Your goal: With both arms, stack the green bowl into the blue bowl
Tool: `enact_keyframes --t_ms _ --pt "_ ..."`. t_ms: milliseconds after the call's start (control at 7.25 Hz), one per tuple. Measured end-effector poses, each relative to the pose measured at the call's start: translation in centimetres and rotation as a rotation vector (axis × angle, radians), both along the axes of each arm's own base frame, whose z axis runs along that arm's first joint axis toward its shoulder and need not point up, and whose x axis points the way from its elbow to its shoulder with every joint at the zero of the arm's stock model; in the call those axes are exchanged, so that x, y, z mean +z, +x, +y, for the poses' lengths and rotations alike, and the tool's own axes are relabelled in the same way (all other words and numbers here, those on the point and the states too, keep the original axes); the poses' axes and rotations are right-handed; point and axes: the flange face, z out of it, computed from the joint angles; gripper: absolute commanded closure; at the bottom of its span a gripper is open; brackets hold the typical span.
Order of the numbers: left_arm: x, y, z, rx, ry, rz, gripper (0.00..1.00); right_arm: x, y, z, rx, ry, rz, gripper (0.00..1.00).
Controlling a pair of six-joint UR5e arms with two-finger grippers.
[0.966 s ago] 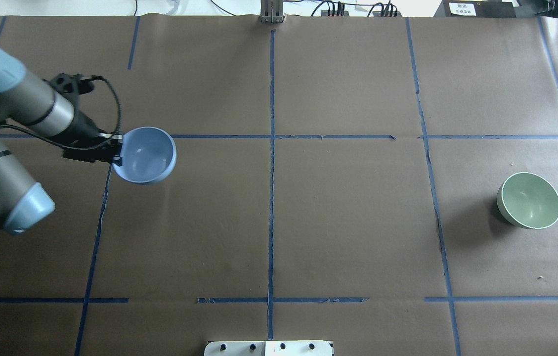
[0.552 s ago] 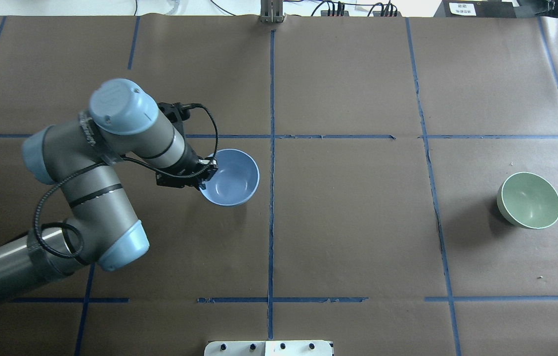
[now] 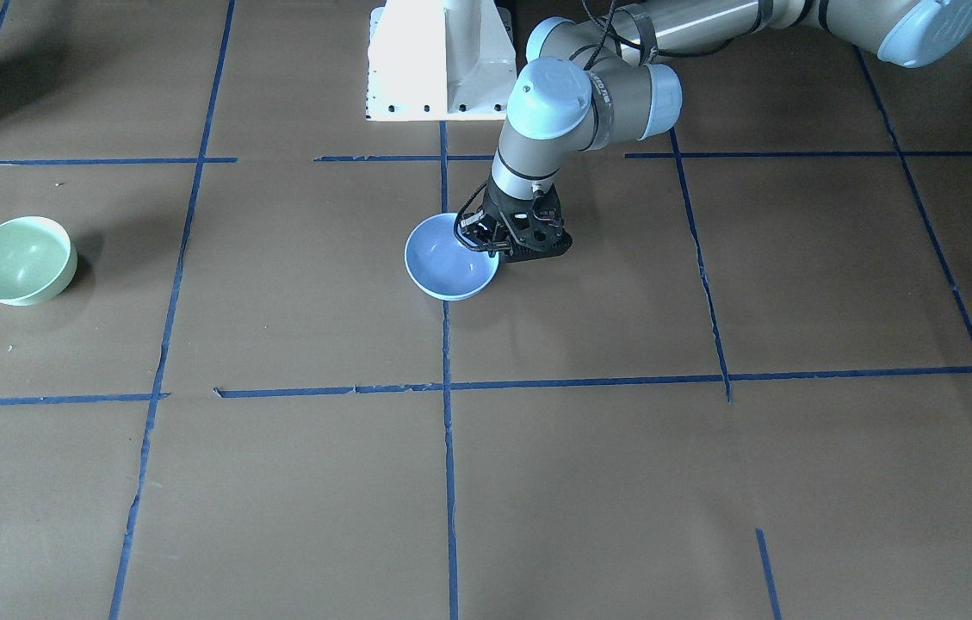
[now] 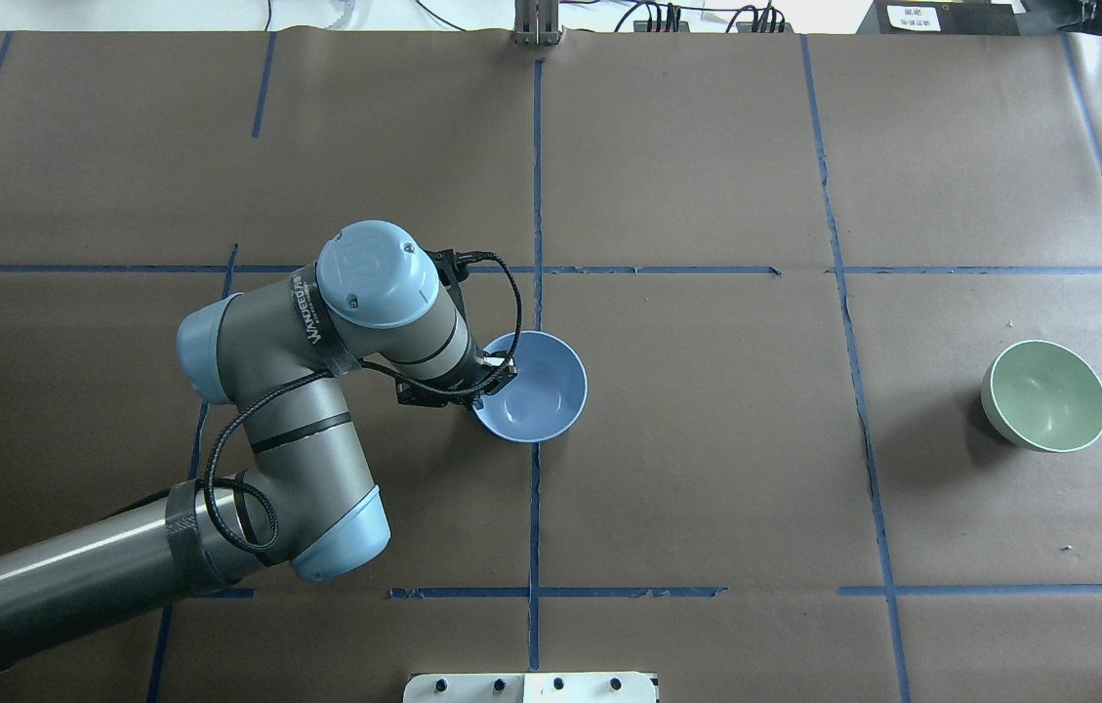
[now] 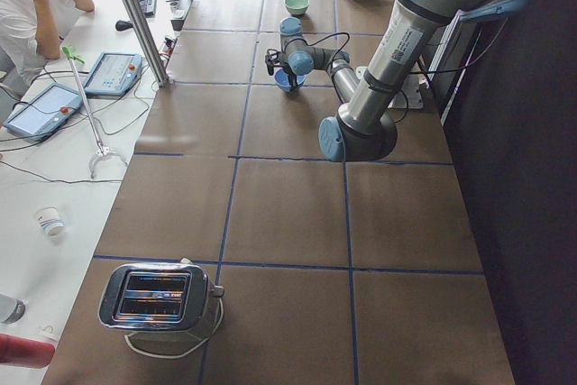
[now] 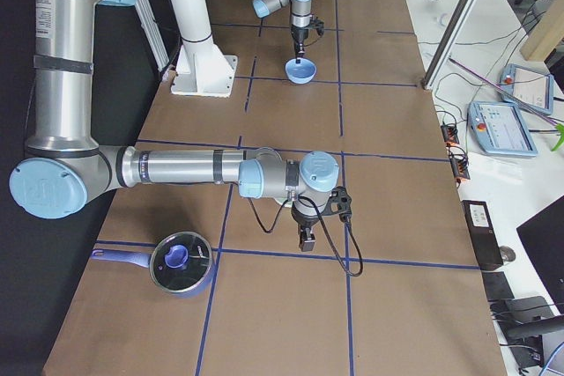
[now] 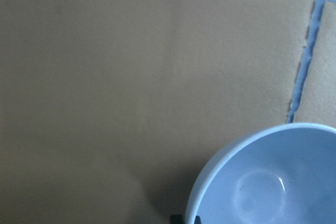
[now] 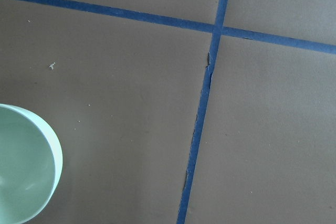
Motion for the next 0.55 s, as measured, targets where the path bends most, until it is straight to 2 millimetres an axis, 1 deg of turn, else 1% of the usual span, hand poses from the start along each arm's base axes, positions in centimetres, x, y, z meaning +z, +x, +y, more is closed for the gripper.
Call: enact_keyframes --t_ms 138,414,552 --pt "-0.1 0.2 0.0 0.000 0.003 0.001 0.01 0.0 0.0 0.0 0.000 0.000 0.000 0.00" --pt "-0.4 0.0 0.1 0.006 0.013 0.005 0.00 -0.2 0.0 -0.2 0.005 -0.001 -0.001 0.00" --pt "-0.5 -0.9 -0.5 0.016 0.028 -0.001 0.00 -0.7 -0.1 -0.5 0.014 0.000 -0.002 0.00"
